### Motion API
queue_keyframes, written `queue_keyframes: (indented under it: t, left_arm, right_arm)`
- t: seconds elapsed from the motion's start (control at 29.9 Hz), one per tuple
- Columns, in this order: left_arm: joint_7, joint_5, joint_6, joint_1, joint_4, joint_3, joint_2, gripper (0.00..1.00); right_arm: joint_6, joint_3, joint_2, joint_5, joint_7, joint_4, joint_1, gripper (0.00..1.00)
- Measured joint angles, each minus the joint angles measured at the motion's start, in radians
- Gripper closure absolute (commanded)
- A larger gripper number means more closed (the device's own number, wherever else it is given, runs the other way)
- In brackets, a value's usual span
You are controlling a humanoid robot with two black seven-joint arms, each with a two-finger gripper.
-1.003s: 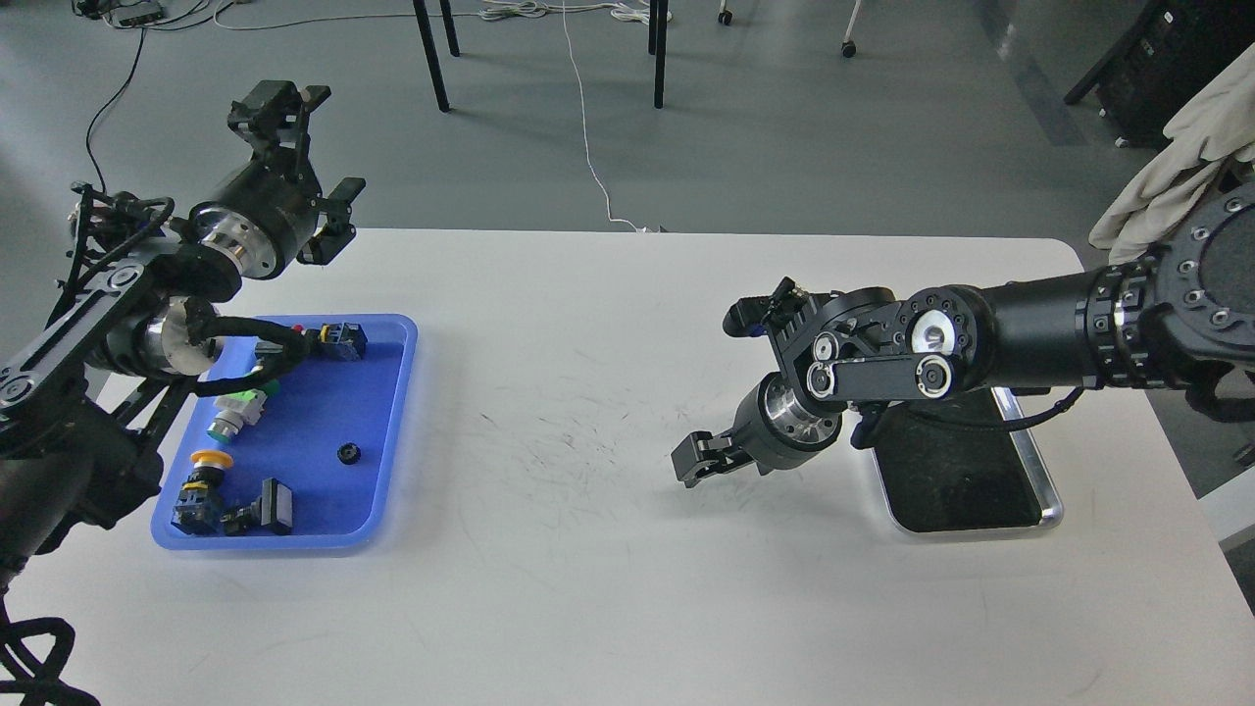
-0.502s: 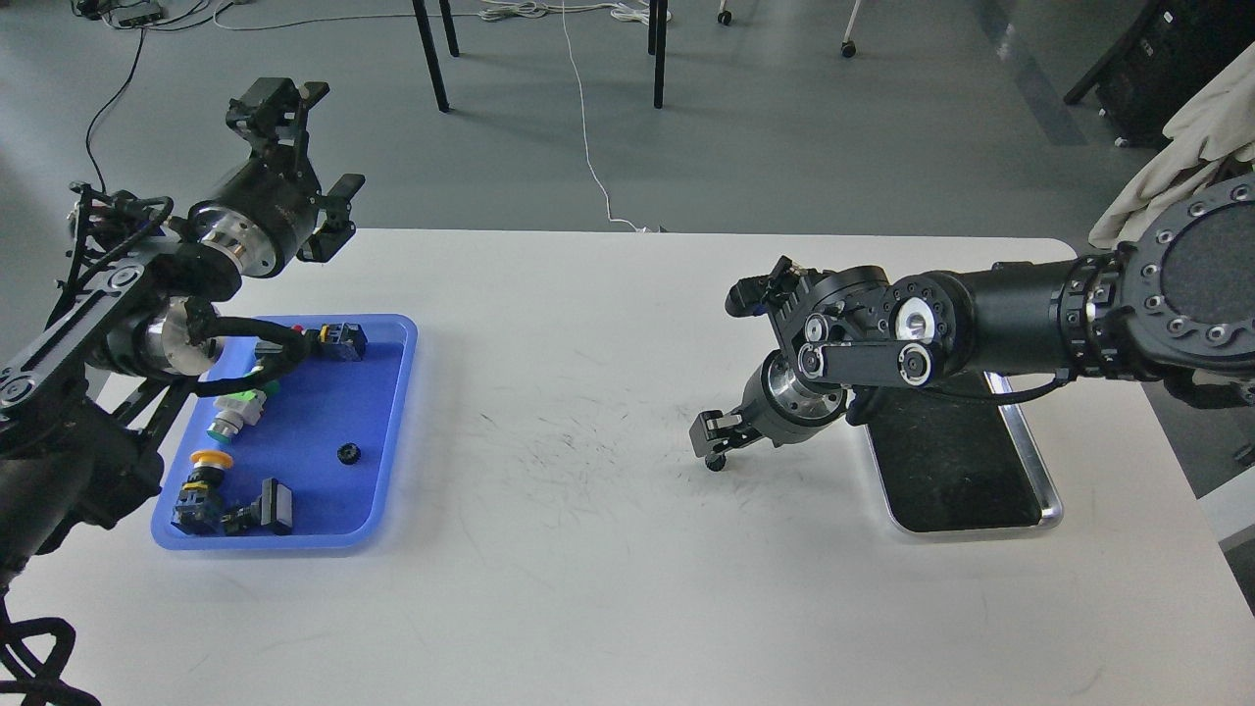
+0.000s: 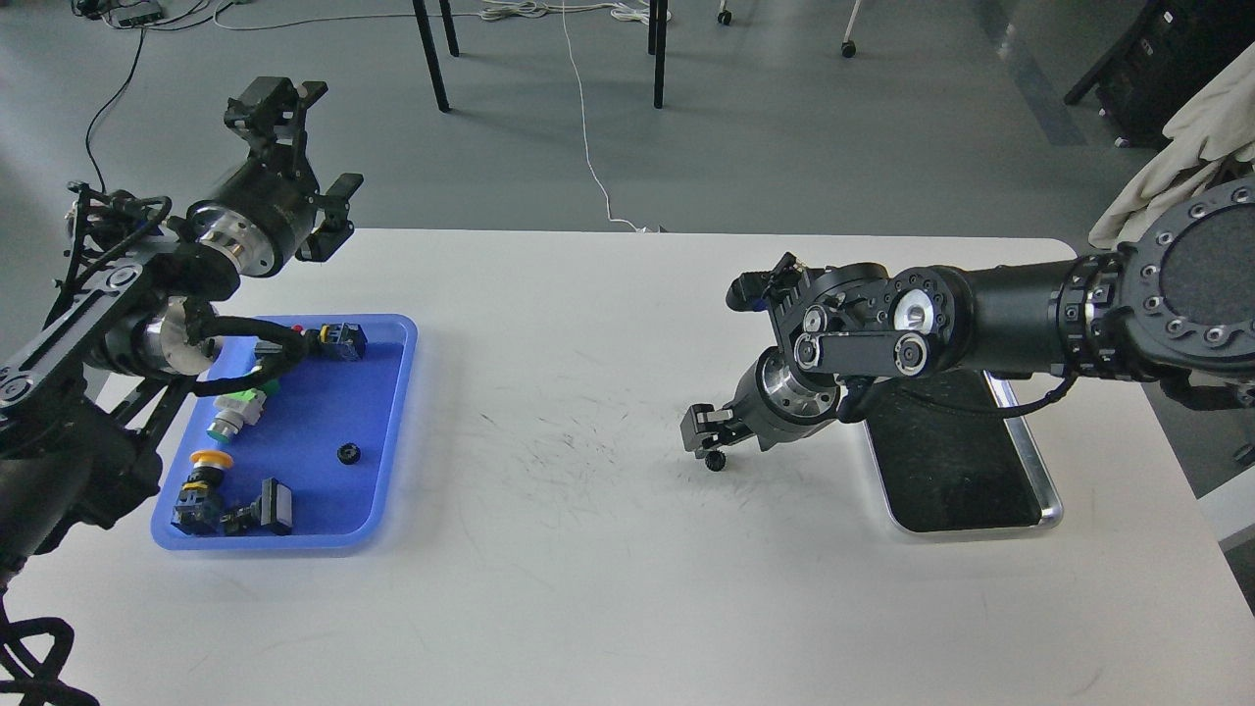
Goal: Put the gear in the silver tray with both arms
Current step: 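Reach the right gripper down to the black gear and grasp it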
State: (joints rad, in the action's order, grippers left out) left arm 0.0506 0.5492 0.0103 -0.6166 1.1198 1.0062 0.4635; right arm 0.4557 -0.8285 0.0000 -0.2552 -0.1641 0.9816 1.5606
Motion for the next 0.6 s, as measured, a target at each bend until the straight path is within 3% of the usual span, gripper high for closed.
queue_keyframes:
  t: [0.6]
  left_arm:
    - [-0.008,0.000,-0.001,0.005,0.000,-0.001,0.007,0.02]
  right_arm:
    - [-0.011,-0.002,0.000,0.000,-0.003,-0.082,-0.070,0.28]
